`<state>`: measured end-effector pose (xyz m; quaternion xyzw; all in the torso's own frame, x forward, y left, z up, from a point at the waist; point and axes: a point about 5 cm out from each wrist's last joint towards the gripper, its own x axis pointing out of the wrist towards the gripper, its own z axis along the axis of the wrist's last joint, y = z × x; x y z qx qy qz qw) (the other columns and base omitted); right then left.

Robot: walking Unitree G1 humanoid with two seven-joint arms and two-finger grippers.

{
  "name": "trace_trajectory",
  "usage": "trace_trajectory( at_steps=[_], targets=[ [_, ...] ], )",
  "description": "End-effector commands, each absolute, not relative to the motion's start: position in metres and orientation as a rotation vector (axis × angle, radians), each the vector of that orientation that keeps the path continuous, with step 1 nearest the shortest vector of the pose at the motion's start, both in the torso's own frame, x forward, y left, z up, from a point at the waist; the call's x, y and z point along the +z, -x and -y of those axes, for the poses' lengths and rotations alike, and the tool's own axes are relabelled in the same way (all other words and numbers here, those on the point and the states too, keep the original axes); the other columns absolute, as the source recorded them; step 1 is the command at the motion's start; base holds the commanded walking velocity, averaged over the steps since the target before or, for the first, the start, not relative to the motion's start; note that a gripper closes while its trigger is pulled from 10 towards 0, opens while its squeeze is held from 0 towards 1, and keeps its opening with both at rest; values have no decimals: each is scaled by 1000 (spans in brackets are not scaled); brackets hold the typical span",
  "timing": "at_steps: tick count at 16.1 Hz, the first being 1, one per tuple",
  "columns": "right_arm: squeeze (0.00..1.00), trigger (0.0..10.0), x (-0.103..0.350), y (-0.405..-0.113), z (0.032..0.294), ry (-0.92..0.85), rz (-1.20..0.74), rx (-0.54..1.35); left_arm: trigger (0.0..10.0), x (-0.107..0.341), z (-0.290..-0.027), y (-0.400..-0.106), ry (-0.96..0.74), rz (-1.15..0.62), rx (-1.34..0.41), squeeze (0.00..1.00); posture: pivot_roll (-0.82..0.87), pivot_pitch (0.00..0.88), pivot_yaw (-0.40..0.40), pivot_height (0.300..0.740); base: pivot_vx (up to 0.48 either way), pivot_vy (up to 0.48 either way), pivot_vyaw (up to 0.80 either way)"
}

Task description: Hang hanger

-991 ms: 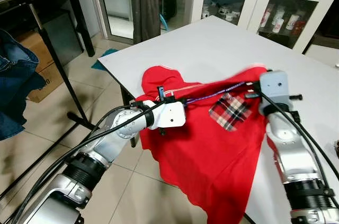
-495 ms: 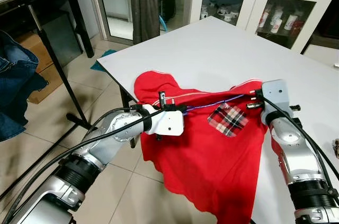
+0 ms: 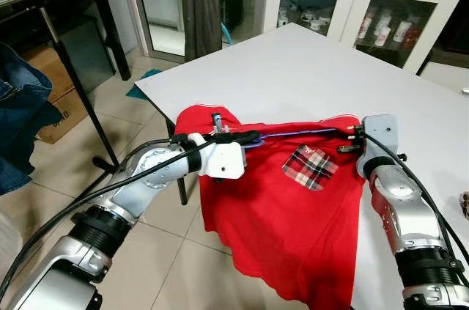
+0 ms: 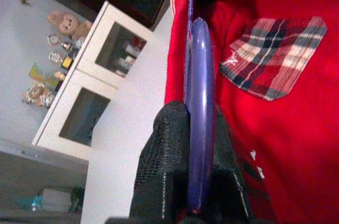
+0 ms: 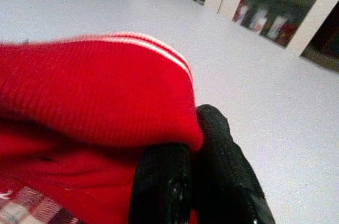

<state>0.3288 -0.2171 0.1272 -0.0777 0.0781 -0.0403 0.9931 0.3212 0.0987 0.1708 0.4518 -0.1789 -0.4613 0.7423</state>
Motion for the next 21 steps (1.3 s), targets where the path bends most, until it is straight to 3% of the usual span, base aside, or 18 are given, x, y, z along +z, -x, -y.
trace_trajectory(
  at_steps=[1, 3, 9, 13, 17, 18, 21],
  targets=[
    [0, 0, 126, -325, 239, 104, -189, -171, 10000, 186, -116, -329, -969, 425, -921, 0, 47, 20, 3, 740, 0, 0, 0],
    [0, 0, 126, -326, 234, 36, -183, -154, 10000, 202, -115, -335, -779, 510, -832, 0, 48, 18, 2, 740, 0, 0, 0],
    [0, 0, 123, -327, 229, -103, -199, -175, 10000, 211, -106, -334, -657, 604, -819, 0, 44, 15, -2, 740, 0, 0, 0],
    [0, 0, 148, -333, 229, -172, -91, -185, 10000, 185, -102, -326, -807, 499, -978, 0, 43, 16, -3, 740, 0, 0, 0],
    [0, 0, 163, -336, 260, -284, -50, -266, 10000, 186, -104, -326, -799, 499, -976, 0, 47, 18, -7, 740, 0, 0, 0],
    [0, 0, 165, -336, 279, -314, -62, -304, 10000, 186, -106, -325, -801, 499, -983, 0, 49, 17, -8, 740, 0, 0, 0],
    [0, 0, 165, -334, 294, -380, -76, -343, 10000, 180, -107, -322, -807, 480, -1012, 0, 52, 19, -10, 740, 0, 0, 0]
  ],
)
